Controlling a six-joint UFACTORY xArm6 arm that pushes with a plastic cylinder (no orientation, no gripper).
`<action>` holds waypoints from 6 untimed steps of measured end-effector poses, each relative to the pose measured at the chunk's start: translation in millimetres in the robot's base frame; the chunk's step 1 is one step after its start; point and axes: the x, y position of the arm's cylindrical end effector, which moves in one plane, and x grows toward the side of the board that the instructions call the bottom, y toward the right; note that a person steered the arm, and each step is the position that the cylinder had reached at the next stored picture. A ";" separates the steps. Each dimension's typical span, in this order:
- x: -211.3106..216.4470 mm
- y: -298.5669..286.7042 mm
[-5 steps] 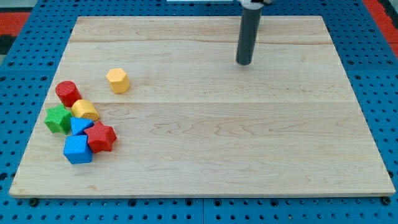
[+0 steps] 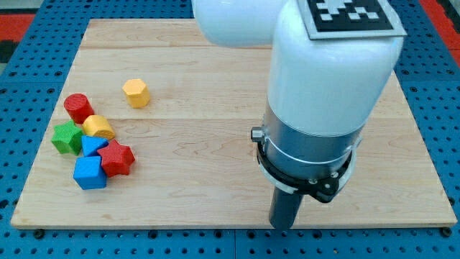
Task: Move the arm to the left side of the blue cube
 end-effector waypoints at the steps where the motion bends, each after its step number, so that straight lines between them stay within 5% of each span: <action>1: 0.1 -29.6; 3: -0.1 -246.4; 6: -117.7 -336.7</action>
